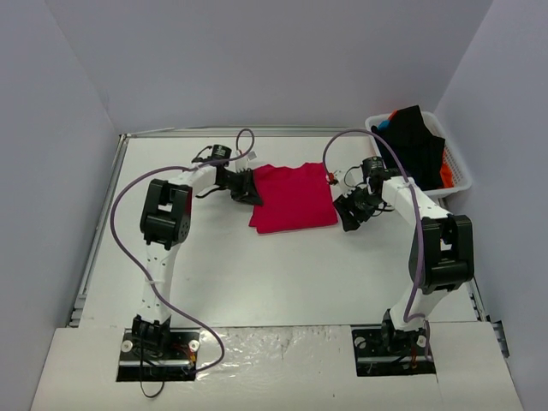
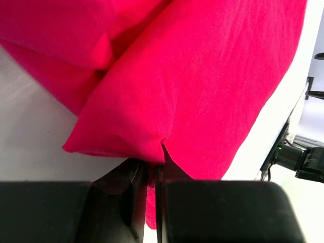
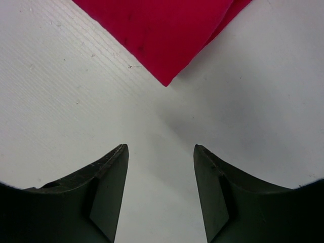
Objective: Fold and stack the t-shirts
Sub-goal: Put the neatly folded tshirt into the corner of the board with the left arm
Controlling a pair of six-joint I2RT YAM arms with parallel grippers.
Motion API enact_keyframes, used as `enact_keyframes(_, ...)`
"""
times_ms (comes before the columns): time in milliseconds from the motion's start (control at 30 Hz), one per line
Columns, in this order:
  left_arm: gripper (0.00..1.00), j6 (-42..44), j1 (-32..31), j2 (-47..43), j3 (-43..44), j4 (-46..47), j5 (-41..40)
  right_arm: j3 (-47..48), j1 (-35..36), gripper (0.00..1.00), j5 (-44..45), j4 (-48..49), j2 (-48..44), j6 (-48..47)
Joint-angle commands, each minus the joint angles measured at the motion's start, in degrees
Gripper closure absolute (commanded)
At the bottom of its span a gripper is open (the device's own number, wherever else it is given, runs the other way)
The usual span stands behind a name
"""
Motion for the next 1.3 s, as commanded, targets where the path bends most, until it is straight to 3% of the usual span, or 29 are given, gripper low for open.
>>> enact_keyframes(0,0.98,2.63,-0.64,-3.04,2.75,-2.63,-3.39,-0.99,-0.44,0.5,0.28,-0.84,0.09,-0.54)
enact_keyframes(333,0.97,12.57,1.64,-7.89,14.34,-17.32,-23.53,-1.43,-0.44,0.5,-0.78,-1.02,-0.7,-0.63)
enact_keyframes(767,0.98,17.41,8.67,-0.26,32.8,-34.27,-40.76,-3.54,-0.44,0.5,-2.01,-0.49,-1.67,-0.98)
enact_keyframes(1033,0.98,23.65,15.0,3.62,34.65,-32.01,-49.11,-4.85,-0.44,0.5,-2.1,-0.31,-1.67,-1.16)
enact_keyframes(1267,0.98,24.61,22.73,9.42,42.92,-34.3,-51.4,-5.38,-0.52,0.5,-1.75,-0.23,-0.35,-1.07)
